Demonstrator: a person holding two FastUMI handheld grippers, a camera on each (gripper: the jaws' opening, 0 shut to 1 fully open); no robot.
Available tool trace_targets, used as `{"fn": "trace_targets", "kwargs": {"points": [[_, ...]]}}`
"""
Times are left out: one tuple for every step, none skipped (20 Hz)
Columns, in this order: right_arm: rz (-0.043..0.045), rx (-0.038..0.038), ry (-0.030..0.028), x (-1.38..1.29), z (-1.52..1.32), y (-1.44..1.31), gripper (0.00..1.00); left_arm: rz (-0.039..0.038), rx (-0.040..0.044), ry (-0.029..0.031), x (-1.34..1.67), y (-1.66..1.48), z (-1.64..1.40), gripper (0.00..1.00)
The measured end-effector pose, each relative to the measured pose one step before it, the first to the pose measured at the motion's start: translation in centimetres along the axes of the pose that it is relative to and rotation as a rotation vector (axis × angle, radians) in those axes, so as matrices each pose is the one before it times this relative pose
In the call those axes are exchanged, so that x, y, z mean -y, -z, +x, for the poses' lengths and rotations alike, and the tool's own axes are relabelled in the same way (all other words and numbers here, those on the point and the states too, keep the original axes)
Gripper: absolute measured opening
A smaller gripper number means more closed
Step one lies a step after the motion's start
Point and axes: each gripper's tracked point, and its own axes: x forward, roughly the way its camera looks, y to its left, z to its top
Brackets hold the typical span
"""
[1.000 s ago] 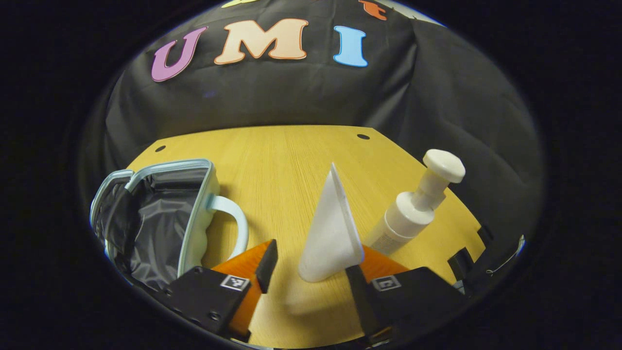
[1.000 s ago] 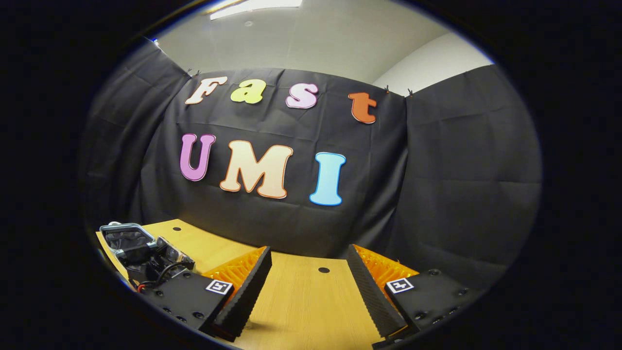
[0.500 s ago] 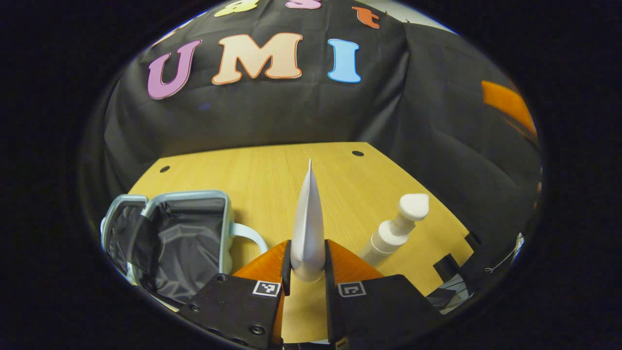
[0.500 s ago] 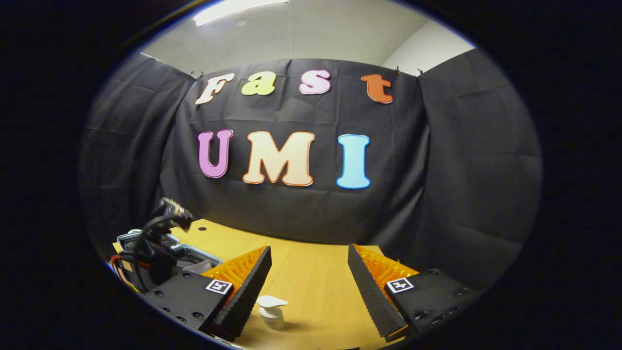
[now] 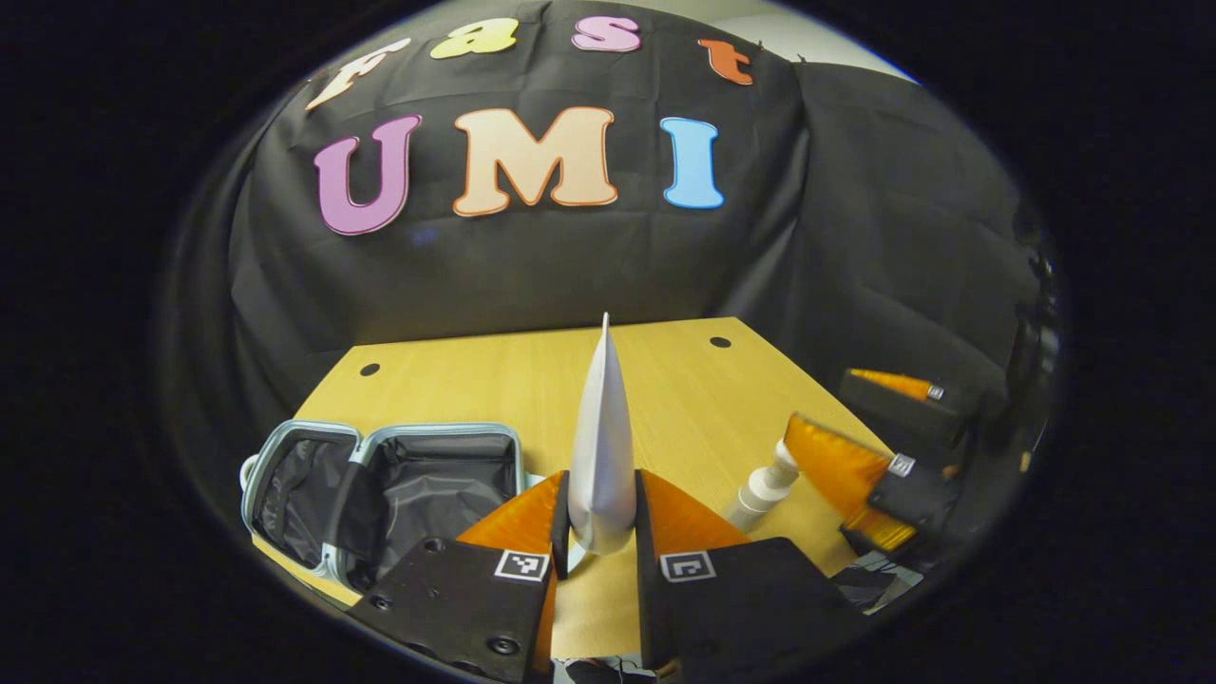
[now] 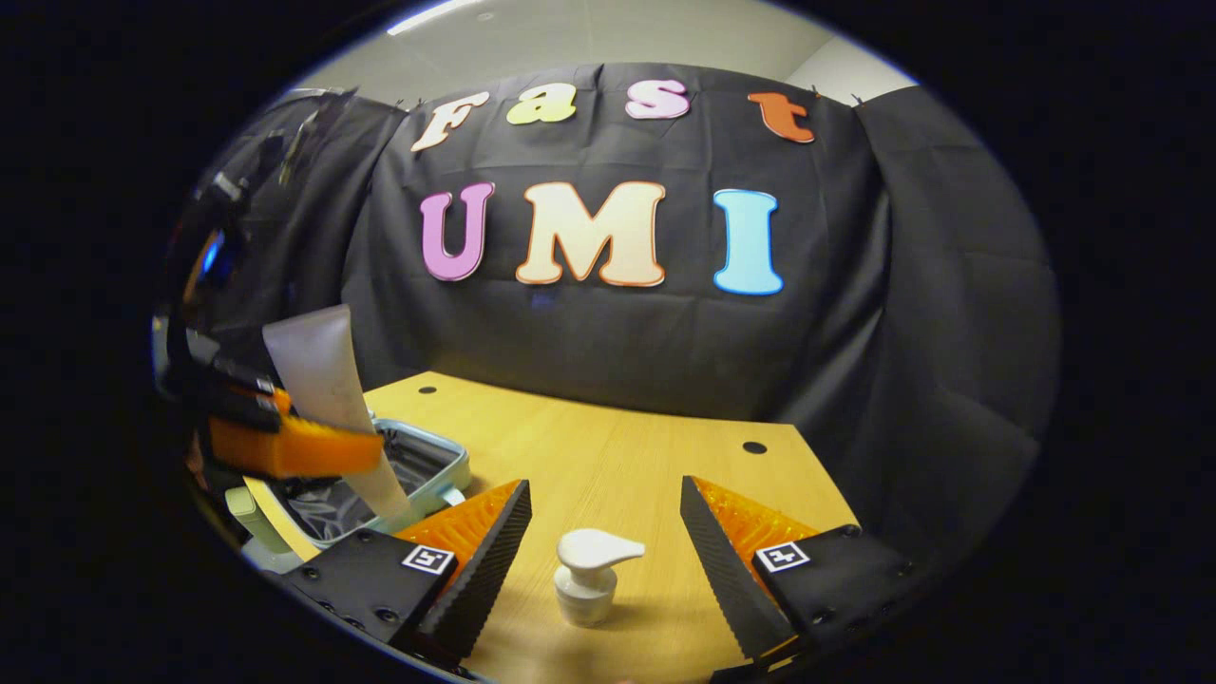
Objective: First open the suitcase, pack the skin care products into it, and then close the suitcase.
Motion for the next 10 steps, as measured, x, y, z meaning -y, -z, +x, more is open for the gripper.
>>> {"fn": "trace_targets", "kwargs": {"points": [[-0.01322, -0.02315, 0.00273, -0.213, 0.429, 1.369, 0.99, -0.00666, 0.00506, -0.00992, -0.532, -0.287, -0.336, 0.28], [-0.00944, -0.02467, 0.00256, -0.167, 0.344, 1.342, 0.99, -0.00332, 0.00506, -0.01066, -0.624, -0.336, -0.373, 0.28], [-0.00381, -0.02291, 0.00307, -0.124, 0.373, 1.394, 0.99, 0.00228, 0.00277, -0.00902, -0.58, -0.199, -0.204, 0.28], [0.00221, -0.02472, 0.00321, -0.09, 0.48, 1.262, 0.99, 0.00394, 0.00148, -0.01184, -0.298, -0.355, -0.67, 0.28], [0.00385, -0.02253, 0.0018, -0.148, 0.224, 1.18, 0.99, 0.00655, 0.00342, -0.00904, -0.449, -0.212, -0.273, 0.28], [0.00352, -0.01845, 0.0067, -0.008, 0.359, 0.991, 1.0, 0.00469, -0.00178, -0.00866, -0.451, 0.019, -0.309, 0.28], [0.00195, -0.02249, 0.00824, 0.064, 0.457, 1.152, 0.99, 0.00176, -0.00133, -0.00782, -0.462, 0.02, -0.132, 0.25], [-0.00104, -0.01853, 0.01003, 0.122, 0.349, 0.978, 0.99, -0.00112, -0.00142, -0.0058, -0.434, 0.115, -0.132, 0.25], [0.00193, -0.0181, 0.01094, 0.101, 0.378, 0.829, 0.99, -0.00265, -0.00366, -0.00469, -0.426, 0.097, -0.022, 0.28], [0.01381, -0.01432, -0.00863, -0.231, 0.247, 0.48, 0.99, -0.00026, -0.00599, -0.00645, -0.461, 0.226, -0.104, 0.28]]}}
